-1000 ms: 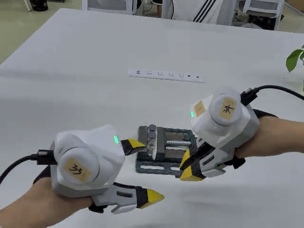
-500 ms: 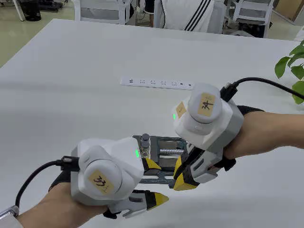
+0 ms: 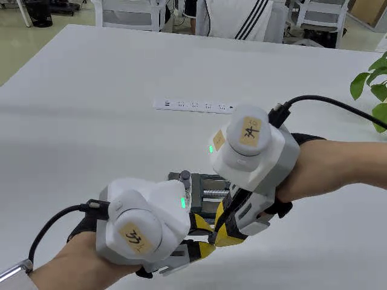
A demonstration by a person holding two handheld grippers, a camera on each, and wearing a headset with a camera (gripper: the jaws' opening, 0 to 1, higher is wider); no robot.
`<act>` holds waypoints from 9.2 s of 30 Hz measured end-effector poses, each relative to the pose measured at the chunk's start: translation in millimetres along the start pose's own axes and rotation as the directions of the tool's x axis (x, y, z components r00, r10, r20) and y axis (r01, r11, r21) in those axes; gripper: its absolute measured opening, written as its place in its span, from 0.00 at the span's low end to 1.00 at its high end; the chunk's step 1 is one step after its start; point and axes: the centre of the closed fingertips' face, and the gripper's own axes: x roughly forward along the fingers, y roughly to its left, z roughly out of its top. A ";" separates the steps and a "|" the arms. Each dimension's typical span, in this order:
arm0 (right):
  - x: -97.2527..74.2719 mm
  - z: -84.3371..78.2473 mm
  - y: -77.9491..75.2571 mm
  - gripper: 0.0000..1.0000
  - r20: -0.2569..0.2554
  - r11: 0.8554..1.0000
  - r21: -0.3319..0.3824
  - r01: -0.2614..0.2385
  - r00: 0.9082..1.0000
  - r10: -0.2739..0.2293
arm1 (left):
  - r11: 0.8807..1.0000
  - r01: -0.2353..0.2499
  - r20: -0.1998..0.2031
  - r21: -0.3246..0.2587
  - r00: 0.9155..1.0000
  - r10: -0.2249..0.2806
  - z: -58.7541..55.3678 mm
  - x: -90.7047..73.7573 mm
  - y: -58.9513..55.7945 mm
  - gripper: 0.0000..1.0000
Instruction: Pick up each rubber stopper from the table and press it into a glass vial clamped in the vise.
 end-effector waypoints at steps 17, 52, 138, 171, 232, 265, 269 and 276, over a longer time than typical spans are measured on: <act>7.8 -4.0 4.8 0.06 -0.046 0.999 0.000 -0.036 0.998 0.036 | 0.998 0.031 -0.048 0.056 0.998 -0.028 -3.2 4.5 -8.8 0.06; -21.4 1.4 -1.6 0.13 0.204 0.993 -0.065 0.103 0.975 -0.088 | 0.991 0.019 0.054 -0.134 0.998 -0.012 4.0 -3.3 -1.1 0.04; -7.9 5.1 16.3 0.08 0.226 0.975 -0.179 0.135 0.970 -0.093 | 0.977 0.048 0.150 -0.210 0.989 -0.017 13.4 -11.3 -11.8 0.04; -7.2 8.3 19.3 0.06 0.221 0.978 -0.183 0.101 0.974 -0.059 | 0.980 0.038 0.152 -0.194 0.988 -0.008 11.5 -14.8 -12.9 0.05; -25.5 19.5 18.2 0.07 0.367 0.961 -0.222 0.166 0.927 -0.075 | 0.996 -0.066 0.073 -0.066 0.995 0.071 21.1 -27.1 -2.6 0.03; -13.0 14.7 12.0 0.06 0.280 0.980 -0.170 0.103 0.959 -0.052 | 0.966 -0.159 0.062 -0.203 0.983 0.175 -14.8 -35.9 14.3 0.53; -11.9 14.0 10.6 0.06 0.266 0.980 -0.175 0.096 0.963 -0.047 | 0.953 -0.181 0.056 -0.241 0.978 0.200 -25.2 -38.8 19.7 0.65; -10.6 14.1 9.0 0.06 0.245 0.978 -0.187 0.092 0.968 -0.044 | 0.928 -0.223 0.035 -0.299 0.969 0.244 -40.6 -46.3 26.4 0.89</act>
